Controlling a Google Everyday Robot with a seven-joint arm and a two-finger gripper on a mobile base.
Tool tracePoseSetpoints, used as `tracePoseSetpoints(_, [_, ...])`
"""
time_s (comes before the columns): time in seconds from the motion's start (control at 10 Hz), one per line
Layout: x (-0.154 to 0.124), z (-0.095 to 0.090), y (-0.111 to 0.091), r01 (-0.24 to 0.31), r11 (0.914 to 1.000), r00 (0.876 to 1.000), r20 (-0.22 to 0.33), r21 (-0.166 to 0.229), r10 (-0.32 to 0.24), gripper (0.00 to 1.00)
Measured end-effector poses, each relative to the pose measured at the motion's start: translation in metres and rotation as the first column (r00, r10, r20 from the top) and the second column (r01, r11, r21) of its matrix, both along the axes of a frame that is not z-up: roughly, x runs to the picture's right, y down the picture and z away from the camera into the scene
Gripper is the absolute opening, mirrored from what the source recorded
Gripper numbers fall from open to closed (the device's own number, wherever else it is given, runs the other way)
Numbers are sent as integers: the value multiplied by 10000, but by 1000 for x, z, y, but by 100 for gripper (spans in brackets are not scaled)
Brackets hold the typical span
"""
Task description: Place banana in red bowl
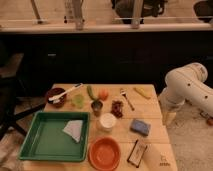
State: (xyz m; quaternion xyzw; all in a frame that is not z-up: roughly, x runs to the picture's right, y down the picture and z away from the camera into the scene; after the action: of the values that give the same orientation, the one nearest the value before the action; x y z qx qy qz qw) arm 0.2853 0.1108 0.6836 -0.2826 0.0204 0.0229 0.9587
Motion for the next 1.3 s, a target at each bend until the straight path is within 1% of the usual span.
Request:
tracePoseSetpoints(1.0, [0,0,0,-4,10000,10000,-5,2,4,80])
tracePoseSetpoints(1.1, [3,0,5,-55,10000,10000,-53,23,56,80])
tracePoseSetpoints(1.2, [7,0,14,-224,9997,9997,-107,65,224,80])
tracePoseSetpoints(1.3, [10,-2,18,-460,9989,9988,-171,115,462,80])
